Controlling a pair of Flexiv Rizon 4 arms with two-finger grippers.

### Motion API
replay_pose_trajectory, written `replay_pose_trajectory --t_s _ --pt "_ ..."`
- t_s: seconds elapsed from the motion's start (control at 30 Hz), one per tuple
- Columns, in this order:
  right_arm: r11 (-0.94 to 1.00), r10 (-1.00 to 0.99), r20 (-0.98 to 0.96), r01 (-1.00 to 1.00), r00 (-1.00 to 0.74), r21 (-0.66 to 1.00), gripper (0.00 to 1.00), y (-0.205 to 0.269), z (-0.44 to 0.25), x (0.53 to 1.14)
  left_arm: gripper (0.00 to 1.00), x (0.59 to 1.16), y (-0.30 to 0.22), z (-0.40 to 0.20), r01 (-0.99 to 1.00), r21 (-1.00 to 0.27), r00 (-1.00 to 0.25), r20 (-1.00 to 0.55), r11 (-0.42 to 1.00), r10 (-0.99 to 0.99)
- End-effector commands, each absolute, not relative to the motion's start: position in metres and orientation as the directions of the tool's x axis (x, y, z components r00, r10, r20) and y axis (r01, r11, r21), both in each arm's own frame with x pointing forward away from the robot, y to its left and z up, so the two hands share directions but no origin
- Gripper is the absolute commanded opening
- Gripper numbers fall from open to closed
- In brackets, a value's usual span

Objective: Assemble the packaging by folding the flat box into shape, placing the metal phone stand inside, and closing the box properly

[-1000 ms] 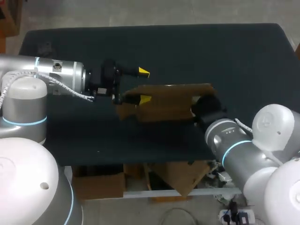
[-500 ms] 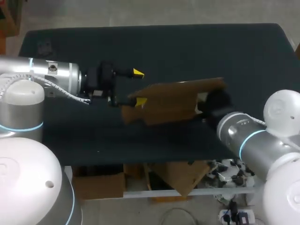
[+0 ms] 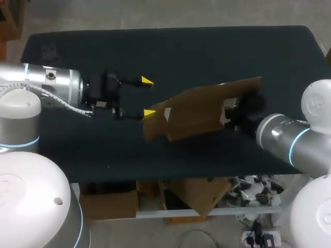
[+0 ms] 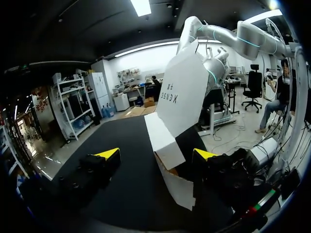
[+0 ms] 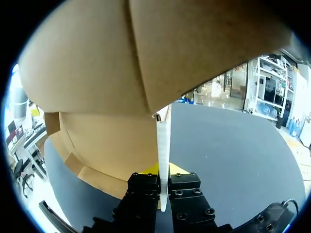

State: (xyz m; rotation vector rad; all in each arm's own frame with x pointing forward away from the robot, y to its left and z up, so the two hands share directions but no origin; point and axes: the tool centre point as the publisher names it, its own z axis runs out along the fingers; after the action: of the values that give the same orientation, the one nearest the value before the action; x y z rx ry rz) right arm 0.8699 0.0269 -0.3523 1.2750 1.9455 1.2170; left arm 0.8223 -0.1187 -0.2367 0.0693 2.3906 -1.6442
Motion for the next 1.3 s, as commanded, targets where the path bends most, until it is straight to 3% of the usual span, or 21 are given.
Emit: replay_pose_trajectory --t_s 0.03,0.43,0.6,1.3 --pt "0.170 0.826 0.127 0.458 -0.549 0.873 0.00 0.022 -0.347 0.874 1.00 0.821 -0.110 -0.234 0.175 -0.911 -0.972 -0.221 0.373 -0.085" --pt "0.204 0.775 0.153 0.471 -0.613 0.858 0.00 0.018 -0.346 0.875 1.00 0.822 -0.078 -0.234 0.175 -0.903 -0.971 -0.225 0.392 -0.086" --pt "0.186 0.638 0.281 0.498 -0.717 0.847 0.00 0.014 -0.344 0.876 1.00 0.827 -0.066 -0.232 0.148 -0.892 -0.975 -0.204 0.427 -0.089" --pt "0.189 0.636 0.298 0.518 -0.712 0.834 0.00 0.013 -0.341 0.879 1.00 0.831 -0.066 -0.232 0.157 -0.882 -0.972 -0.217 0.445 -0.087"
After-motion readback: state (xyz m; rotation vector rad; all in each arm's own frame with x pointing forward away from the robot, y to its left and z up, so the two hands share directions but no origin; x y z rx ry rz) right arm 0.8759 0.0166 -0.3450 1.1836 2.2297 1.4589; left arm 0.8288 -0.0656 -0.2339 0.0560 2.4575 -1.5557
